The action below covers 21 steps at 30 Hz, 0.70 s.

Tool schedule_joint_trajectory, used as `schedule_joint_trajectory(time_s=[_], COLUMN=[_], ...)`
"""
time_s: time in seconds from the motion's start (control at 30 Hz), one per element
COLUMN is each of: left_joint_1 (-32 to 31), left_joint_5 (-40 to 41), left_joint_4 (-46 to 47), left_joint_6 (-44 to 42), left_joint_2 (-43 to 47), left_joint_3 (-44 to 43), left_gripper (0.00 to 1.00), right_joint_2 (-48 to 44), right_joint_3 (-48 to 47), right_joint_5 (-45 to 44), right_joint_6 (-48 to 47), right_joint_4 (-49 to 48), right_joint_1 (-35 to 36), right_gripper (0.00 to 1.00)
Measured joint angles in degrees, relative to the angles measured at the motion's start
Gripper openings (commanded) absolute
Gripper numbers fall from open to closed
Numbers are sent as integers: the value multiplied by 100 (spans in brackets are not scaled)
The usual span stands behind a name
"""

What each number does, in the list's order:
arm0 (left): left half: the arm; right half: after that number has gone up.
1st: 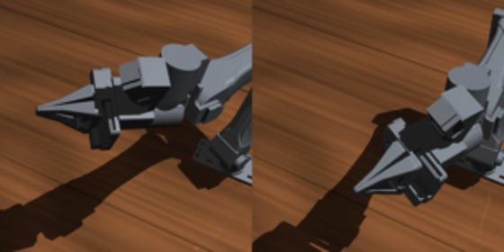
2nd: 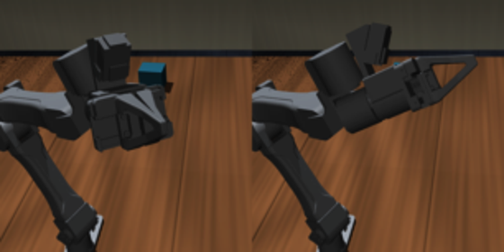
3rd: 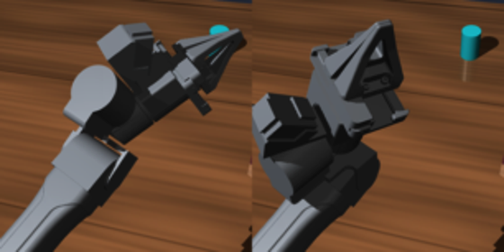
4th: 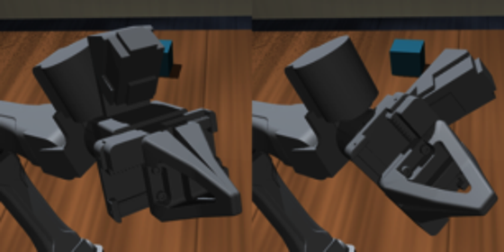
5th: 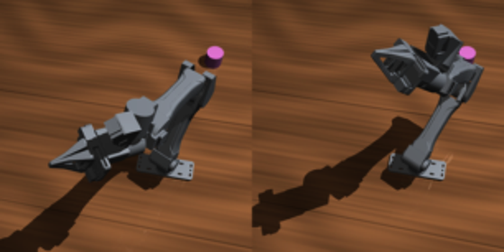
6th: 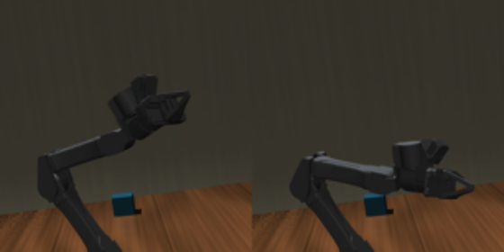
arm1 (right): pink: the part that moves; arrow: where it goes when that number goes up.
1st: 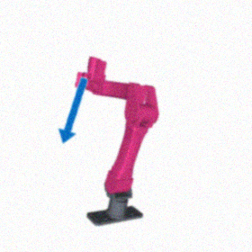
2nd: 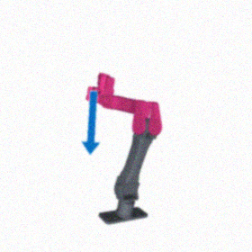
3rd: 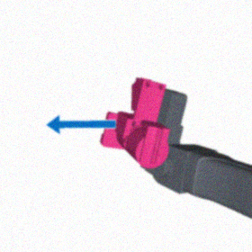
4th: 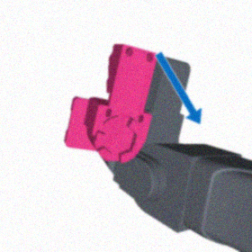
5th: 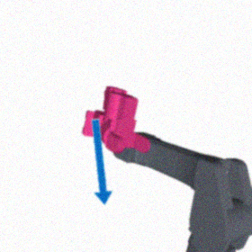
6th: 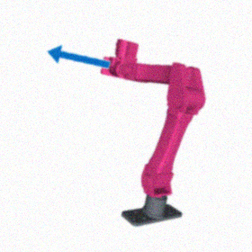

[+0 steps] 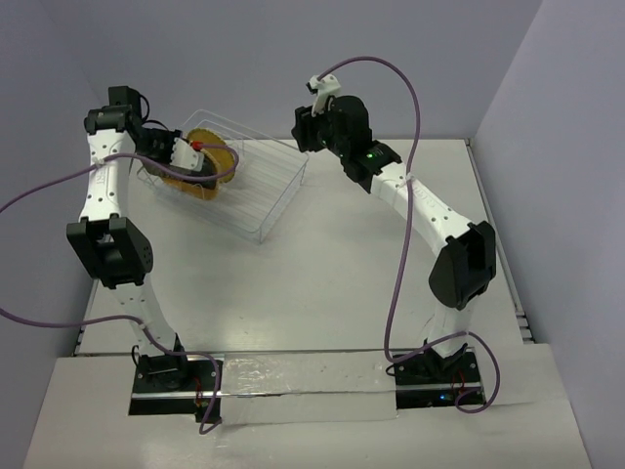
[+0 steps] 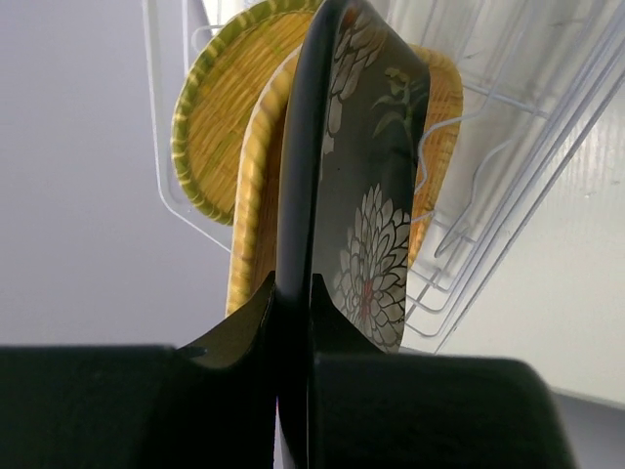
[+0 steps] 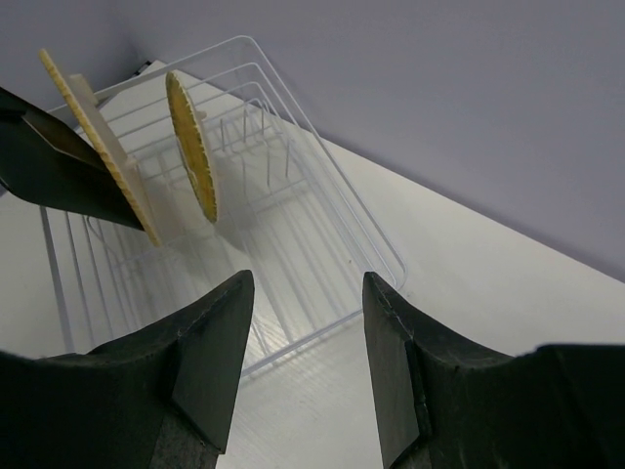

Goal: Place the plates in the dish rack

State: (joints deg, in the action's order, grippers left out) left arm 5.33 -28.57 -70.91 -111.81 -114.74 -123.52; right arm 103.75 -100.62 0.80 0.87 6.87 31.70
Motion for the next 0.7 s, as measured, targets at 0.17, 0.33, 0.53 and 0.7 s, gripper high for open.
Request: schedule_joint_trajectory(time_s=[0.17,0.33,0.53,0.7], left_joint_1=[347,485,488,488], left_joint_5=[-638,-937,-1084,-1269], left_joint_4=[182,603,675,703], left_joint_6=[13,-2,-8,-4], left_joint_2=[79,609,999,1249], left_joint_3=[135,952,1157,1239], left_gripper=[0,0,0,0], right_joint_2=[76,127,180,181], right_joint_3=[-95,-194,-220,-216], right_joint_5=[2,19,149,192], right_joint_6=[128,225,321,398], right_joint_4=[0,-6,-10,-53], right_joint_1=[0,0,0,0], right_gripper=[56,55,54,54])
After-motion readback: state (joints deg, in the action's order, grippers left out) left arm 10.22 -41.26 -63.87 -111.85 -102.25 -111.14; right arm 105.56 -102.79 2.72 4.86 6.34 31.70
